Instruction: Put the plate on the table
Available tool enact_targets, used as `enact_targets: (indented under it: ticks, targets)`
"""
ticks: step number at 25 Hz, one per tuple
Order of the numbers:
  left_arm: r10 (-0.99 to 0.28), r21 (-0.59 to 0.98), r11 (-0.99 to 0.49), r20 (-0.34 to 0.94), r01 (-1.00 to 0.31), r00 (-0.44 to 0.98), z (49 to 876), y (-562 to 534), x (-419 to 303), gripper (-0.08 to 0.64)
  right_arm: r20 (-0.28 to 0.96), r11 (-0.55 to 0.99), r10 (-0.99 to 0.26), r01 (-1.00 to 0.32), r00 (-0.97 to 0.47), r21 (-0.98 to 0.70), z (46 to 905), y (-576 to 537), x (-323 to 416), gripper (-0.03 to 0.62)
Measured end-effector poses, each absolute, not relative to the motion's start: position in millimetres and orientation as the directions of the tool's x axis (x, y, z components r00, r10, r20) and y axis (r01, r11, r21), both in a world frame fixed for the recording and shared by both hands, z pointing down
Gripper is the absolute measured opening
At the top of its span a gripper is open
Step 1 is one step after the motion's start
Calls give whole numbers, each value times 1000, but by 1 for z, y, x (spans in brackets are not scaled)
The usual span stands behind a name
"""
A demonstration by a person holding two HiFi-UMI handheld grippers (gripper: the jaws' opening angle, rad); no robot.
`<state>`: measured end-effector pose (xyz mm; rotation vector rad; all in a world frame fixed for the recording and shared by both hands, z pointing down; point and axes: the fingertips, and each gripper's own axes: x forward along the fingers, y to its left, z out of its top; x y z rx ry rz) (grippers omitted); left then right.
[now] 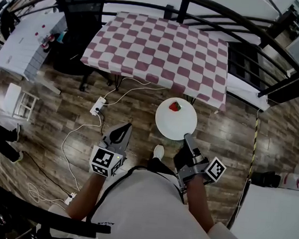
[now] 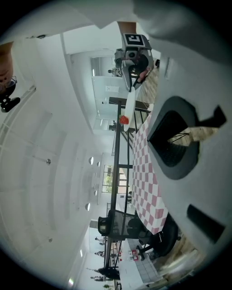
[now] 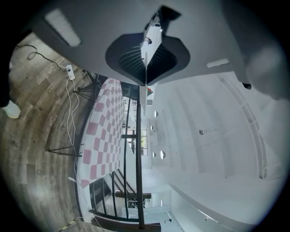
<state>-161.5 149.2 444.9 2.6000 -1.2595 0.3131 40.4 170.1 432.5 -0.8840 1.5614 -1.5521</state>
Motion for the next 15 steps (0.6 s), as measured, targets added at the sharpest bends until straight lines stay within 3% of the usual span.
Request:
enact_targets:
  ticks: [15]
  targets:
    - [-751,109,-588,296,-802,590,440,68,-80,5,-24,4,-859,40,-511,-999,442,89,115,18]
